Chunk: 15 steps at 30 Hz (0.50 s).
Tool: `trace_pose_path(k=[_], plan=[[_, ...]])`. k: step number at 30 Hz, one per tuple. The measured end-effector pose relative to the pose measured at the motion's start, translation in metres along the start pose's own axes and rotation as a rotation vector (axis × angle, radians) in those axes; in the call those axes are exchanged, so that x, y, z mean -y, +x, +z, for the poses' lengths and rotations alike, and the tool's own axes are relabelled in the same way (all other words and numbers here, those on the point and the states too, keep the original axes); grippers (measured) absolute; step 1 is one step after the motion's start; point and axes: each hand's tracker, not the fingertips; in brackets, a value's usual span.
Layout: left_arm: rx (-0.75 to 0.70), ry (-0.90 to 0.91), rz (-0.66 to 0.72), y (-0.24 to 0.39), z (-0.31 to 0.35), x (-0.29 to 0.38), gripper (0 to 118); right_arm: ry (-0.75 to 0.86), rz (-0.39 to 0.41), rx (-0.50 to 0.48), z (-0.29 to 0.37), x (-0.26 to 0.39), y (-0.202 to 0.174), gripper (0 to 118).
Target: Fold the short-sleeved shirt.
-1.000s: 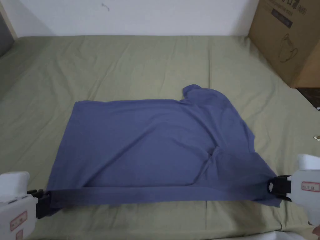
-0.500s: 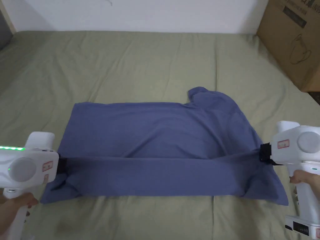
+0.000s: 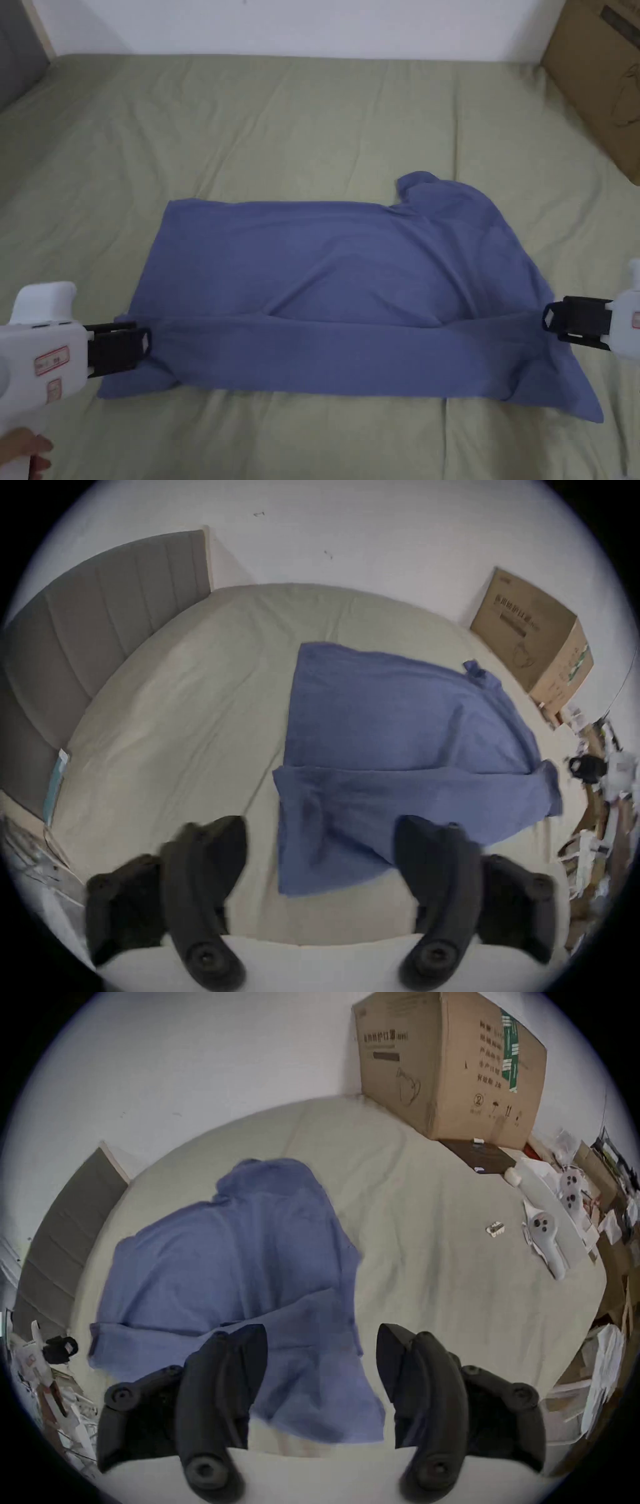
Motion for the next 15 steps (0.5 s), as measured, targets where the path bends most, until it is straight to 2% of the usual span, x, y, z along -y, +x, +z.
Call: trace_pose_path(k=[1, 2, 3, 8, 9, 10, 13, 14, 15], plan=[[0.014, 0.011, 0.025, -0.001, 0.007, 0.006, 61, -0.001, -0.013, -0.004, 0.007, 0.008, -0.002, 49], [0.025, 0.016, 0.041, -0.001, 0.01, 0.015, 20, 0.004, -0.017, -0.009, 0.012, 0.018, -0.004, 23], [0.012, 0.014, 0.046, 0.0, 0.012, 0.024, 0, 0.006, -0.025, -0.013, 0.013, 0.027, -0.005, 13], [0.022, -0.025, 0.066, -0.001, 0.009, 0.059, 0, -0.039, -0.035, -0.048, 0.01, 0.071, -0.008, 11], [0.015, -0.024, 0.061, -0.001, 0.008, 0.061, 1, -0.049, -0.05, -0.058, 0.009, 0.076, -0.008, 11], [-0.01, -0.027, 0.048, -0.001, 0.006, 0.061, 7, -0.058, -0.059, -0.059, 0.007, 0.081, -0.007, 11], [-0.048, -0.009, 0.037, -0.006, 0.0, 0.055, 79, -0.057, -0.049, -0.038, 0.008, 0.089, -0.01, 11], [-0.052, -0.01, 0.047, -0.009, -0.004, 0.052, 93, -0.054, -0.04, -0.03, 0.01, 0.091, -0.01, 11], [-0.049, -0.002, 0.068, -0.012, -0.006, 0.049, 94, -0.048, -0.033, -0.029, 0.013, 0.092, -0.014, 11]])
